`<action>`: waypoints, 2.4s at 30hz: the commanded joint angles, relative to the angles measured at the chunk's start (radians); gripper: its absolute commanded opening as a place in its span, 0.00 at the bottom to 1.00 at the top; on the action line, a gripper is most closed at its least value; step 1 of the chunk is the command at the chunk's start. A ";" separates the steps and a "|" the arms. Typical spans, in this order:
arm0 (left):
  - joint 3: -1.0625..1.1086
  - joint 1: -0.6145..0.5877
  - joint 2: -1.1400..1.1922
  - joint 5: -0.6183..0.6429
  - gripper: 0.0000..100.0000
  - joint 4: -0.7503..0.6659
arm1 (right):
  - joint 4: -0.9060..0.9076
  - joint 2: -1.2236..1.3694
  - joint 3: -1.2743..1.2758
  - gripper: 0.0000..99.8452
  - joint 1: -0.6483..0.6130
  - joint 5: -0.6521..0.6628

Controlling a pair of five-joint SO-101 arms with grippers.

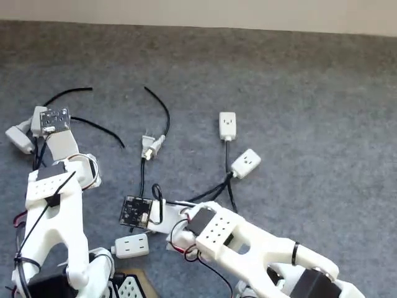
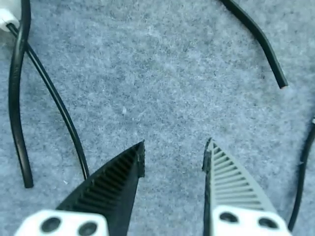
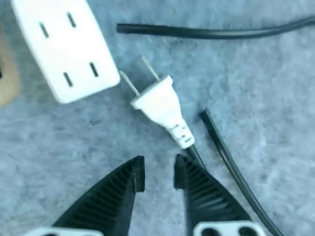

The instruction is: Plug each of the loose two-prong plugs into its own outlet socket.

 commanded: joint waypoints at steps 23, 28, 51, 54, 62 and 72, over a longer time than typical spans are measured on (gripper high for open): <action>-0.723 -0.447 0.059 -0.092 0.21 0.222 | -0.047 -0.039 -0.008 0.39 -0.010 -0.074; -1.092 -0.527 0.346 -0.178 0.21 0.376 | -0.004 -0.038 -0.073 0.39 -0.010 -0.123; -1.649 -0.608 0.898 -0.299 0.21 0.548 | 0.008 0.394 -0.314 0.37 -0.010 -0.083; -1.649 -0.607 0.898 -0.299 0.21 0.548 | 0.074 0.354 -0.312 0.20 -0.008 -0.081; -1.649 -0.601 0.898 -0.299 0.21 0.551 | 0.254 0.211 -0.346 0.00 0.059 -0.086; -1.650 -0.504 0.897 -0.439 0.21 0.666 | 0.636 0.081 -0.596 0.00 0.280 -0.152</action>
